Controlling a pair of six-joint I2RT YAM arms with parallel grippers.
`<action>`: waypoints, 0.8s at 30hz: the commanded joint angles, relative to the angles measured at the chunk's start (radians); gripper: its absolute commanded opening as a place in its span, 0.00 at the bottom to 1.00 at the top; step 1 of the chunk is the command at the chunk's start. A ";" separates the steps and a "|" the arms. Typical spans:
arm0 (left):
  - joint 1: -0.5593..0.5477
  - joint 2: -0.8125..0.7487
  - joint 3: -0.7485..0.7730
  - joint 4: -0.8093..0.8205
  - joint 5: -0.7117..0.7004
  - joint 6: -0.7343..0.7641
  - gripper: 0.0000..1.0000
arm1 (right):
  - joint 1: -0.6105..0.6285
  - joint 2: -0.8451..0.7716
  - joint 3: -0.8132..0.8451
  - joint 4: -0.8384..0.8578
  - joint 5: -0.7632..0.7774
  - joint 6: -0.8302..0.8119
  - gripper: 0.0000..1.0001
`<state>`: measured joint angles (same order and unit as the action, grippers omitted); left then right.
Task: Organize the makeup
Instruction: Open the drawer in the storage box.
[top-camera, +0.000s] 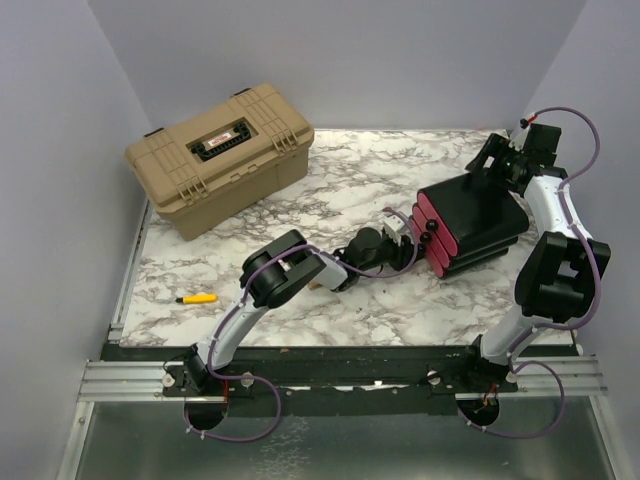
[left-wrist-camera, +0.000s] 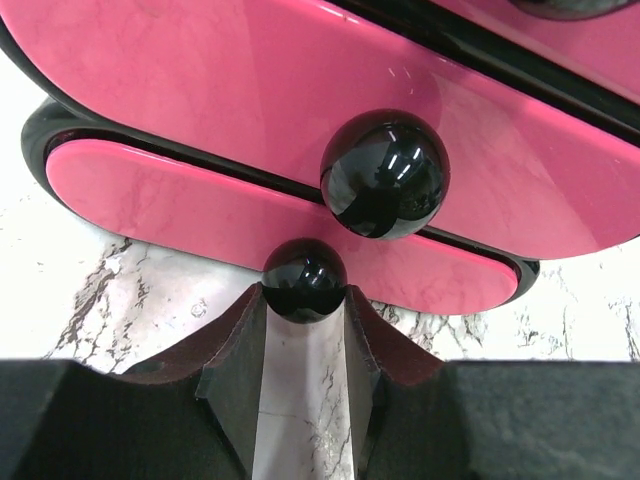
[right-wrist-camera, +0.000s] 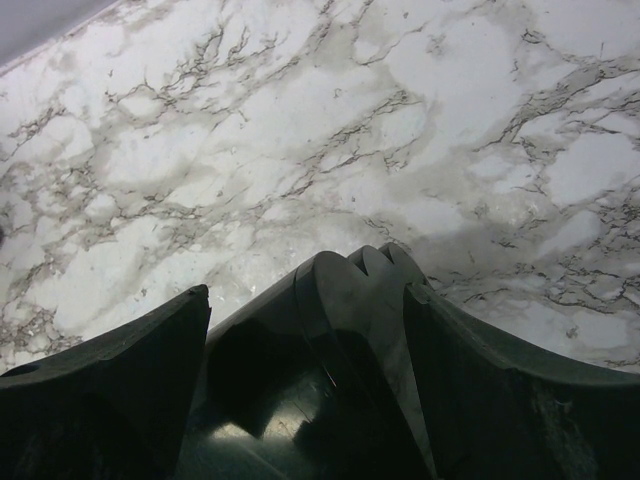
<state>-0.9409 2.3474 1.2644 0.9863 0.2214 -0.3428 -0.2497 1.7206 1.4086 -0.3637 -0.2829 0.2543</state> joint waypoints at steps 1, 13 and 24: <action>-0.004 -0.035 -0.035 0.035 -0.015 0.030 0.23 | 0.021 -0.013 -0.035 -0.106 -0.061 0.042 0.83; -0.003 -0.185 -0.230 0.023 -0.019 0.068 0.13 | 0.020 -0.005 -0.027 -0.109 0.040 0.049 0.83; 0.000 -0.304 -0.355 -0.051 -0.024 0.123 0.14 | 0.021 0.004 0.044 -0.138 0.006 0.024 0.84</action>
<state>-0.9363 2.0945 0.9138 0.9649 0.1921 -0.2619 -0.2420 1.7206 1.4231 -0.4061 -0.2420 0.2665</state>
